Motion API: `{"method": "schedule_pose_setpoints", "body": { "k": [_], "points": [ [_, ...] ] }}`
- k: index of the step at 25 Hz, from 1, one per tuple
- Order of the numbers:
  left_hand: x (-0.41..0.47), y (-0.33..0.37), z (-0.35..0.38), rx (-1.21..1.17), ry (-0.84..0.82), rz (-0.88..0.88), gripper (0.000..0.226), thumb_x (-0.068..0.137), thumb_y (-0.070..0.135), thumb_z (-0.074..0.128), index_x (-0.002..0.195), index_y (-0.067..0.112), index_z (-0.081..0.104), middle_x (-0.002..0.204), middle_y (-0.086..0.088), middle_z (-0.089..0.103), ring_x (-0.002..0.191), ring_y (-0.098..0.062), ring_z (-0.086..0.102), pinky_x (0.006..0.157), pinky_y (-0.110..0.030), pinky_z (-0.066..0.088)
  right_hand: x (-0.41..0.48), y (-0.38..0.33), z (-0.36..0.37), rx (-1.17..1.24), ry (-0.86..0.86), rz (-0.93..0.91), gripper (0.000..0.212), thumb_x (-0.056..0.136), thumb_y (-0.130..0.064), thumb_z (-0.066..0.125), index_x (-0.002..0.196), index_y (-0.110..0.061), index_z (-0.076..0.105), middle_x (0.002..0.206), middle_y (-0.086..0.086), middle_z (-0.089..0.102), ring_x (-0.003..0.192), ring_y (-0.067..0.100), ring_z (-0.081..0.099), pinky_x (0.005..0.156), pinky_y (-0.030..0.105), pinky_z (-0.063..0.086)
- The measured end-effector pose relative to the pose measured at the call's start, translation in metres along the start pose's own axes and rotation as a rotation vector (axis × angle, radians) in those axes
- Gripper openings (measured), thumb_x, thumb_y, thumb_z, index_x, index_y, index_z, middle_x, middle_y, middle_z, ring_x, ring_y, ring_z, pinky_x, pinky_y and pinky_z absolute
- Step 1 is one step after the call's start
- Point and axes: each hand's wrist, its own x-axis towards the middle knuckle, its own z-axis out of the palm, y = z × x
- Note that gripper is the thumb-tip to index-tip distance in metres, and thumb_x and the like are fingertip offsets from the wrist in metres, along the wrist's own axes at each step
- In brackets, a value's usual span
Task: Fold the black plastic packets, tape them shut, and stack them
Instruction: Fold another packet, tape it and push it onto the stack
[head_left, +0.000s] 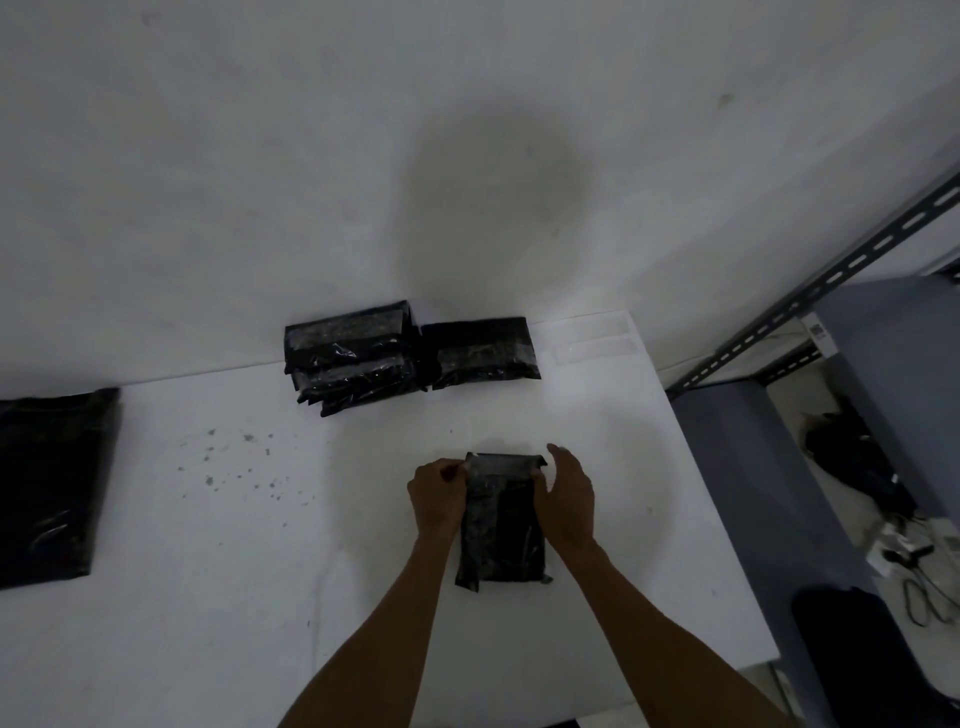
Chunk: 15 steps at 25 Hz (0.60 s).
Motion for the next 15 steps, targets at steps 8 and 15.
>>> {"method": "schedule_pose_setpoints", "body": {
  "k": [8, 15],
  "points": [
    [-0.020, -0.023, 0.007, 0.422, -0.049, 0.725, 0.054, 0.068, 0.001, 0.087, 0.119, 0.001, 0.067, 0.131, -0.012, 0.062, 0.120, -0.021, 0.060, 0.104, -0.026, 0.043, -0.030, 0.020, 0.014, -0.578, -0.178, -0.439, 0.058, 0.104, -0.037, 0.015, 0.155, -0.010, 0.021, 0.163, 0.007, 0.012, 0.150, 0.024, 0.012, 0.122, 0.044, 0.015],
    [-0.013, -0.022, 0.006, 0.591, -0.142, 0.742, 0.046, 0.084, 0.012, 0.072, 0.128, 0.006, 0.062, 0.143, -0.011, 0.052, 0.137, -0.027, 0.044, 0.102, -0.048, 0.048, -0.024, 0.015, 0.007, -0.644, -0.166, -0.457, 0.056, 0.102, -0.036, 0.024, 0.146, -0.006, 0.041, 0.153, 0.012, 0.038, 0.143, 0.026, 0.034, 0.117, 0.043, 0.009]
  ]
}}
